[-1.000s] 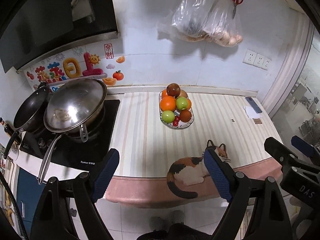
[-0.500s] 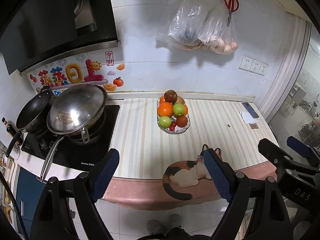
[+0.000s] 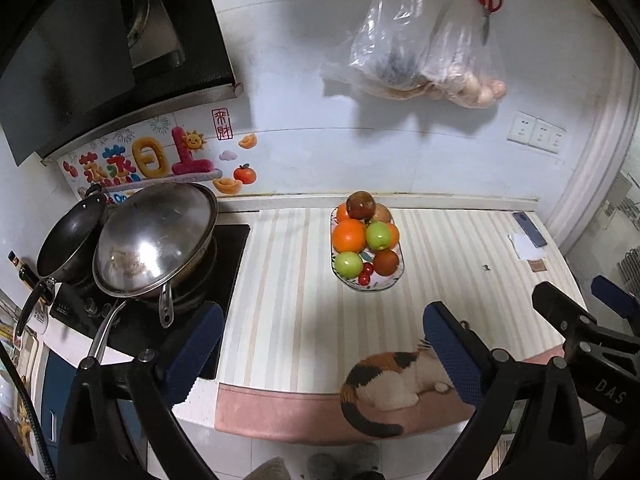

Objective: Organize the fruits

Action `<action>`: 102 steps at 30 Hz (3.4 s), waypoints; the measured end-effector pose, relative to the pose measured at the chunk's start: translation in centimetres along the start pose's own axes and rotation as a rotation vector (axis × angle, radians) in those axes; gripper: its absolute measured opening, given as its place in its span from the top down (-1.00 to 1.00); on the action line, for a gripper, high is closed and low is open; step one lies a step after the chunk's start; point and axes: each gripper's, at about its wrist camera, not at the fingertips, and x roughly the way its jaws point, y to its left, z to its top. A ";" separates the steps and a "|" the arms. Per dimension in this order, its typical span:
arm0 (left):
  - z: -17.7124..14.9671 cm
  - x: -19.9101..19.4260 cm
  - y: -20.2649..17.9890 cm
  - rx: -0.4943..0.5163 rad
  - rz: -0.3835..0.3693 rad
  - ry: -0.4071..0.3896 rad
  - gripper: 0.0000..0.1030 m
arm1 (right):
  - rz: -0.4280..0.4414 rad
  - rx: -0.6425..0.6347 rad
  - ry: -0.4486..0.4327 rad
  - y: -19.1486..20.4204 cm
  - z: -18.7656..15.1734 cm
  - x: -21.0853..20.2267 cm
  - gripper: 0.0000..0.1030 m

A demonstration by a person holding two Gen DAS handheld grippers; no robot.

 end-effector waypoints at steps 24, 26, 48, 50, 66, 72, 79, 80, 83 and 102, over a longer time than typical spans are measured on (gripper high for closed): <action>2.5 6.3 0.8 -0.028 0.037 0.072 -0.99 | -0.021 -0.031 0.074 0.2 2.4 7.7 -0.99; 2.5 6.2 0.8 -0.028 0.037 0.072 -0.99 | -0.023 -0.034 0.077 0.3 2.4 7.8 -0.99; 1.9 6.9 0.8 -0.013 0.015 0.094 -0.99 | -0.022 -0.045 0.097 0.3 1.7 7.5 -0.99; 1.8 6.9 0.9 -0.014 0.015 0.096 -0.99 | -0.019 -0.047 0.099 0.4 1.7 7.5 -0.99; 1.4 6.3 1.0 -0.021 0.011 0.090 -0.99 | -0.003 -0.053 0.096 0.7 1.7 7.3 -0.99; 1.4 6.0 0.9 -0.021 0.013 0.088 -0.99 | 0.000 -0.045 0.099 0.6 1.5 7.1 -0.99; 1.3 5.8 0.9 -0.020 0.012 0.085 -0.99 | 0.000 -0.042 0.100 0.5 1.1 6.9 -0.99; 1.2 5.6 0.8 -0.020 0.012 0.084 -0.99 | -0.002 -0.042 0.101 0.5 1.1 6.9 -0.99; 1.2 5.4 0.7 -0.015 0.014 0.080 -0.99 | -0.001 -0.040 0.101 0.5 0.9 6.8 -0.99; 1.2 4.9 0.6 -0.008 0.016 0.071 -0.99 | -0.002 -0.036 0.098 0.5 0.8 6.3 -0.99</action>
